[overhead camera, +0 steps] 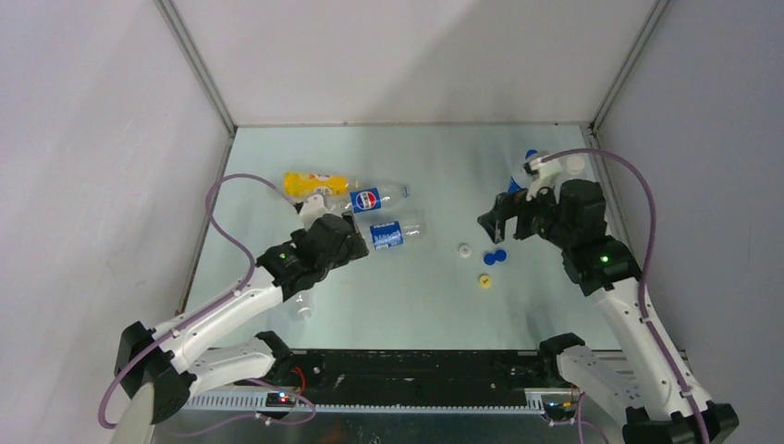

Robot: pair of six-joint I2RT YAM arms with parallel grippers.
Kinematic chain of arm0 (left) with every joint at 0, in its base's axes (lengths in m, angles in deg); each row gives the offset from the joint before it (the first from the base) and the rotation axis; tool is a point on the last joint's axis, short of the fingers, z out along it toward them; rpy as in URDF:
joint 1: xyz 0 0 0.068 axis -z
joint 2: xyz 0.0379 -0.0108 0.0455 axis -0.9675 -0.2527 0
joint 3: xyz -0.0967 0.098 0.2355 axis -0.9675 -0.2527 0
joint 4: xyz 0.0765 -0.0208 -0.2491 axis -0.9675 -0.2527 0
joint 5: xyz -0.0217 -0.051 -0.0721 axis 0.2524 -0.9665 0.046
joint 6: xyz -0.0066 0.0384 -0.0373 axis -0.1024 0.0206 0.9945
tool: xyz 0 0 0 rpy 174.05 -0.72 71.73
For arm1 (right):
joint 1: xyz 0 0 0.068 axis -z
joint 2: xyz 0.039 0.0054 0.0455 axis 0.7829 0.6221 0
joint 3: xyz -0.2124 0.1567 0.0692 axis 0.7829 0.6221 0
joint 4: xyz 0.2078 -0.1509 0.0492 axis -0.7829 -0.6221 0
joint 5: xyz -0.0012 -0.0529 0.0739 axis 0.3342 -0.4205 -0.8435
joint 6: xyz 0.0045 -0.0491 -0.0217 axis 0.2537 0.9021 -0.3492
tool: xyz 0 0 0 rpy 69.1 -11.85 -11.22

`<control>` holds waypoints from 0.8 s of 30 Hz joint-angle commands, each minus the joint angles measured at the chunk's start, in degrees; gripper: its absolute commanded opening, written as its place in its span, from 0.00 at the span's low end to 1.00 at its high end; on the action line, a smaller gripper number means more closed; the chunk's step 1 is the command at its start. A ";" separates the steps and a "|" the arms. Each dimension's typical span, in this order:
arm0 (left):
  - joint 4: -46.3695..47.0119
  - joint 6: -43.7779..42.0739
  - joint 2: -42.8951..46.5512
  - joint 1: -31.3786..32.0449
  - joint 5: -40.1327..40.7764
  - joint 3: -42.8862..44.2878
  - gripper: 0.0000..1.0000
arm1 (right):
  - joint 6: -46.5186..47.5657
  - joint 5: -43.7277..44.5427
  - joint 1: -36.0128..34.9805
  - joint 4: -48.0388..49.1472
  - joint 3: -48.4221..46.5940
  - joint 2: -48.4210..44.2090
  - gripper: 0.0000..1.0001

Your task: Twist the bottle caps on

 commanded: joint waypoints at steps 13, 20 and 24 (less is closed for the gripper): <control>-16.03 8.38 1.52 -16.74 5.74 -1.09 1.00 | -0.79 6.85 -16.39 -1.01 -2.62 7.82 0.99; -15.90 11.59 0.85 -20.77 0.08 -5.47 1.00 | 0.02 5.43 -17.39 -1.51 -2.12 8.05 0.99; -13.48 12.57 0.10 -20.88 -4.27 -7.29 1.00 | 0.04 4.77 -17.46 -0.76 -1.13 7.94 0.99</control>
